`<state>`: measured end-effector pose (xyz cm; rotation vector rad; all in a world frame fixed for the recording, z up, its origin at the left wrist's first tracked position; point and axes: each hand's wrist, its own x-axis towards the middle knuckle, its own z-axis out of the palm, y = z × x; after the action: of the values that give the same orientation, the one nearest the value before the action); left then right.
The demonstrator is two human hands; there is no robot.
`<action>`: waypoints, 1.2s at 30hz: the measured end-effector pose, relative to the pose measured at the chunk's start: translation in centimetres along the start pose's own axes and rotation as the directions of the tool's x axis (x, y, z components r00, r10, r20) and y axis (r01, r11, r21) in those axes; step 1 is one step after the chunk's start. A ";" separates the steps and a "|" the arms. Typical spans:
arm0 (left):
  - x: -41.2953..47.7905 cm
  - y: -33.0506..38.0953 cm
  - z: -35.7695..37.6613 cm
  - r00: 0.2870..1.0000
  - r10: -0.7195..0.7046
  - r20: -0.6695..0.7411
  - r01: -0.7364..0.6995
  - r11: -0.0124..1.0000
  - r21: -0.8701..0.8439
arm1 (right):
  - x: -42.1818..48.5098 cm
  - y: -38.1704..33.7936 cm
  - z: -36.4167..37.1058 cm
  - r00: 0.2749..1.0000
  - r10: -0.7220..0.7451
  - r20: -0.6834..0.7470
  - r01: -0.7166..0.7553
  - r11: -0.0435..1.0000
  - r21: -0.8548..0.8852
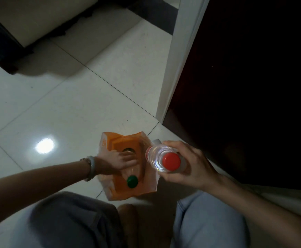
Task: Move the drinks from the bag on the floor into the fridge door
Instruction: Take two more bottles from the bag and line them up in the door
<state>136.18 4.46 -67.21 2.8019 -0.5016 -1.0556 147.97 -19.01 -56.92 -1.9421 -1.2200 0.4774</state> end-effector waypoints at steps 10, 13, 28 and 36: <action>-16.9 6.6 -17.1 0.833 -0.327 -0.447 0.000 0.807 -0.590 | -1.6 -17.3 -10.5 0.929 0.327 -0.171 -0.293 0.936 0.196; -22.7 9.7 -24.2 0.816 -0.349 -0.460 -0.010 0.788 -0.615 | -2.4 -24.8 -15.2 0.913 0.336 -0.234 -0.284 0.931 0.228; -37.9 22.7 -51.9 0.845 0.057 -0.532 -0.281 0.894 -0.350 | -9.2 -49.8 -34.5 0.695 0.531 -0.485 -0.441 0.847 0.296; -36.6 34.7 -61.5 0.721 0.375 -0.583 -0.581 0.786 -0.212 | -19.2 -55.9 -39.0 0.314 0.594 -0.741 -0.513 0.763 0.394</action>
<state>141.54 -16.69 9.30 2.2523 -0.8012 -0.2279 131.87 -38.79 9.21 -2.0577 0.1575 -0.1389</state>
